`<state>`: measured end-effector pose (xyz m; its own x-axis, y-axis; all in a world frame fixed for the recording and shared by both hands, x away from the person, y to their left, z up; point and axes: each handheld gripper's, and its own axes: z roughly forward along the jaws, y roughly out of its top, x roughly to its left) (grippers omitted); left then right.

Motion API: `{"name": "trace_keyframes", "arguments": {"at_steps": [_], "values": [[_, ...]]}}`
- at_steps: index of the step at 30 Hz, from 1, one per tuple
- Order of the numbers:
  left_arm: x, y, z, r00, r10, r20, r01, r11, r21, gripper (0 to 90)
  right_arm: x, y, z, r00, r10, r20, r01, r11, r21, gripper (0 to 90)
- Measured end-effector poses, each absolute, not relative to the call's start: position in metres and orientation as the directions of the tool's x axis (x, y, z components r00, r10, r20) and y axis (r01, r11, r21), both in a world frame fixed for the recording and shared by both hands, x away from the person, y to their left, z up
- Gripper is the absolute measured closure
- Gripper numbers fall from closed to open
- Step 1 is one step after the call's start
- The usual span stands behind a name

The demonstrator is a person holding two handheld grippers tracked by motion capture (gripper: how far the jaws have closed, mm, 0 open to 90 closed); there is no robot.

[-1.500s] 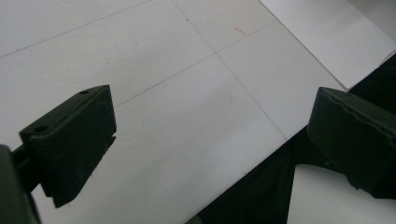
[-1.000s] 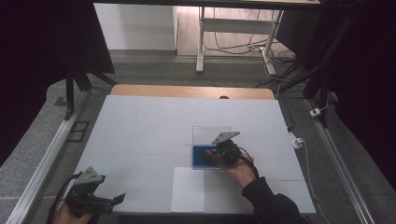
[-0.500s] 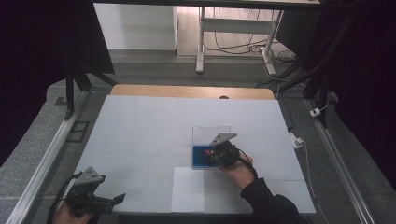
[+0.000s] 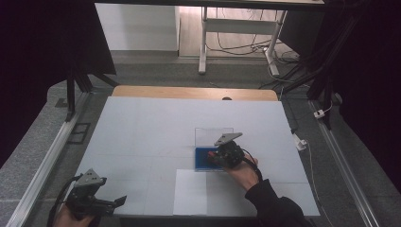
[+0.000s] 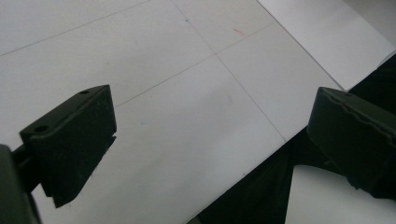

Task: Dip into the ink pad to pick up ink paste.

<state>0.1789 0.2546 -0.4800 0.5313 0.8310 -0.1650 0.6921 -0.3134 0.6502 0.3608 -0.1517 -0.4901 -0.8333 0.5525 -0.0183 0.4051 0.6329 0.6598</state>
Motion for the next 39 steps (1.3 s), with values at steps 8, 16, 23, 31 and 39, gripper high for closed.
{"name": "trace_keyframes", "arguments": {"at_steps": [8,16,23,31,39], "values": [[0.179,0.255,-0.480,0.532,0.830,-0.167,0.692,-0.313,0.650,2.0,0.360,-0.155,-0.482,-0.835,0.551,-0.005,0.400,0.611,0.683,79.6],[0.179,0.255,-0.480,0.531,0.831,-0.167,0.692,-0.311,0.652,2.1,0.359,-0.157,-0.478,-0.836,0.549,-0.006,0.393,0.606,0.692,79.6],[0.179,0.255,-0.480,0.531,0.831,-0.168,0.691,-0.309,0.653,2.0,0.360,-0.162,-0.476,-0.830,0.558,-0.011,0.396,0.603,0.693,79.6],[0.179,0.255,-0.480,0.531,0.831,-0.166,0.690,-0.311,0.654,2.0,0.363,-0.170,-0.473,-0.815,0.579,-0.013,0.407,0.589,0.698,79.6],[0.179,0.255,-0.480,0.532,0.830,-0.167,0.690,-0.311,0.653,2.0,0.369,-0.179,-0.477,-0.796,0.605,-0.002,0.436,0.576,0.691,79.6]]}}
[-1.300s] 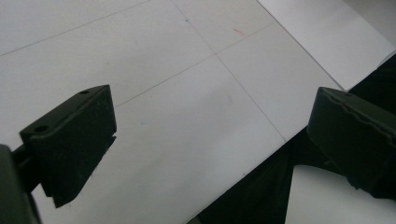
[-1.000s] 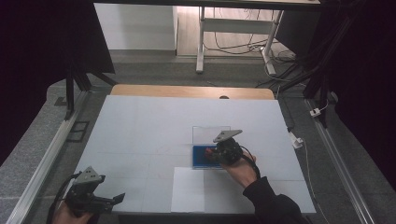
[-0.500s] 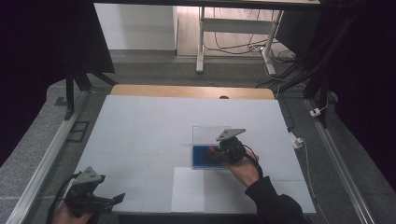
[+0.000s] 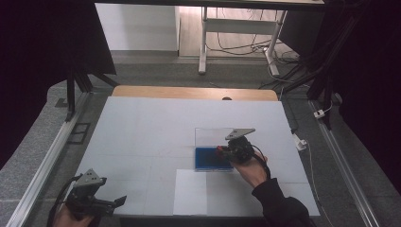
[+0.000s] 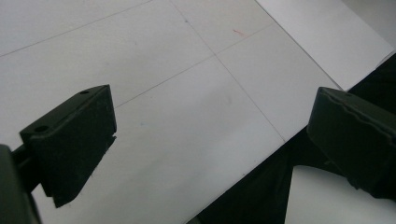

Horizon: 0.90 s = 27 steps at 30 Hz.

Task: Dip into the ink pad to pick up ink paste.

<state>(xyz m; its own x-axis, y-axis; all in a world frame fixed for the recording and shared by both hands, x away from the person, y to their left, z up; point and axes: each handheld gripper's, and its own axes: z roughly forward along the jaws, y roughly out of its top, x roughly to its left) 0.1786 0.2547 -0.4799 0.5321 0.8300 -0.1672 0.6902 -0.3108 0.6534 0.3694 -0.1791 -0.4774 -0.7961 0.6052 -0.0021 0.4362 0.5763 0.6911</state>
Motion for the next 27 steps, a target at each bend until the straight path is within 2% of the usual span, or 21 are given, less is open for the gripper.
{"name": "trace_keyframes", "arguments": {"at_steps": [19,27], "values": [[0.179,0.254,-0.480,0.531,0.831,-0.166,0.692,-0.313,0.650,2.1,0.374,-0.179,-0.490,-0.784,0.620,-0.009,0.463,0.594,0.658,80.0],[0.179,0.254,-0.480,0.530,0.832,-0.165,0.694,-0.314,0.647,2.2,0.366,-0.170,-0.491,-0.780,0.617,-0.103,0.422,0.640,0.642,80.3]]}}
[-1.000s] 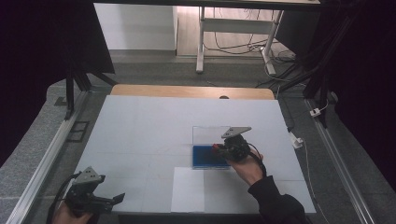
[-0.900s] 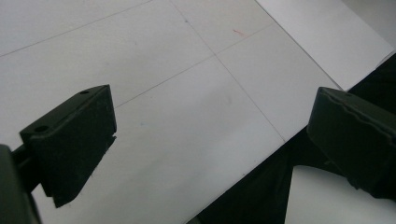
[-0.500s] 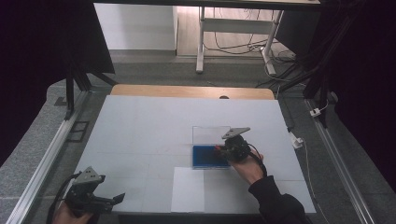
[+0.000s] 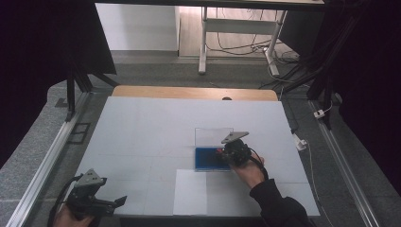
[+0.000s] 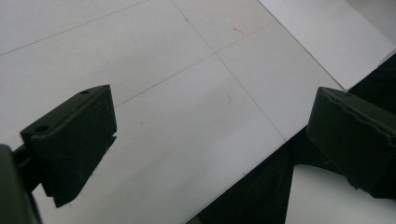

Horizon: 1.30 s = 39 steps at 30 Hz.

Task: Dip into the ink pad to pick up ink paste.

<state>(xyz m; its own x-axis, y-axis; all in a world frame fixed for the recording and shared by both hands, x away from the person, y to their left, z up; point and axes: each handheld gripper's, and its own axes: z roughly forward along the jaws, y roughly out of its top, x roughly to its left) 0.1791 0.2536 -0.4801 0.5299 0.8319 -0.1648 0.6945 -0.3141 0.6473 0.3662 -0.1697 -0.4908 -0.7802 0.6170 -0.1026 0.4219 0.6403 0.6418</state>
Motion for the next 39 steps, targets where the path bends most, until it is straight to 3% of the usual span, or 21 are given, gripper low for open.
{"name": "trace_keyframes", "arguments": {"at_steps": [5,13,24,39], "values": [[0.179,0.254,-0.480,0.530,0.832,-0.165,0.696,-0.315,0.646,2.3,0.363,-0.166,-0.491,-0.782,0.605,-0.148,0.397,0.667,0.630,80.3],[0.180,0.255,-0.480,0.529,0.830,-0.175,0.697,-0.309,0.647,2.3,0.373,-0.178,-0.493,-0.766,0.642,-0.002,0.479,0.573,0.665,80.4],[0.180,0.256,-0.480,0.526,0.830,-0.183,0.701,-0.302,0.646,2.3,0.366,-0.171,-0.492,-0.767,0.637,-0.079,0.443,0.615,0.653,80.3],[0.181,0.264,-0.480,0.512,0.825,-0.239,0.707,-0.247,0.663,2.9,0.370,-0.177,-0.491,-0.759,0.650,-0.022,0.474,0.576,0.666,79.7]]}}
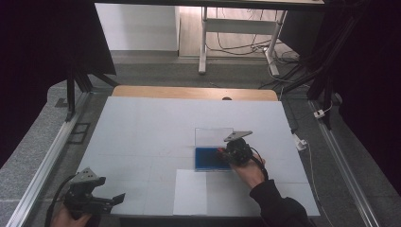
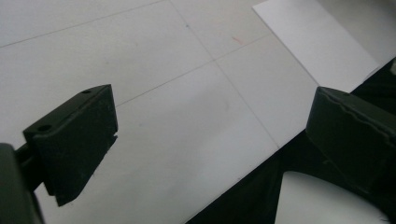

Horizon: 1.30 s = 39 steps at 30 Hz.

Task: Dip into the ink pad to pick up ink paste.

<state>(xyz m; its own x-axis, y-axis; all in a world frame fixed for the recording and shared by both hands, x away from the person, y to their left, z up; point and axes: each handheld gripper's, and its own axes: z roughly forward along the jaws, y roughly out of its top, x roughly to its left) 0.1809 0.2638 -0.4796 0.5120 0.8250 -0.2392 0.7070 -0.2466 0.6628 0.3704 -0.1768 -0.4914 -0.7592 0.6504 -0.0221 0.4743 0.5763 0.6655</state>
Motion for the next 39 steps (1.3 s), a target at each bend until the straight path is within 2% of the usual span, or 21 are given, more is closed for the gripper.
{"name": "trace_keyframes", "arguments": {"at_steps": [4,14,39], "values": [[0.180,0.262,-0.479,0.510,0.832,-0.217,0.697,-0.253,0.671,0.1,0.370,-0.177,-0.491,-0.759,0.650,-0.020,0.476,0.575,0.665,79.7],[0.178,0.261,-0.478,0.545,0.817,-0.188,0.664,-0.284,0.692,0.4,0.371,-0.177,-0.488,-0.755,0.656,-0.016,0.478,0.566,0.672,79.6],[0.180,0.262,-0.478,0.564,0.802,-0.196,0.657,-0.293,0.695,0.9,0.349,-0.192,-0.463,-0.791,0.611,0.032,0.443,0.535,0.719,79.6]]}}
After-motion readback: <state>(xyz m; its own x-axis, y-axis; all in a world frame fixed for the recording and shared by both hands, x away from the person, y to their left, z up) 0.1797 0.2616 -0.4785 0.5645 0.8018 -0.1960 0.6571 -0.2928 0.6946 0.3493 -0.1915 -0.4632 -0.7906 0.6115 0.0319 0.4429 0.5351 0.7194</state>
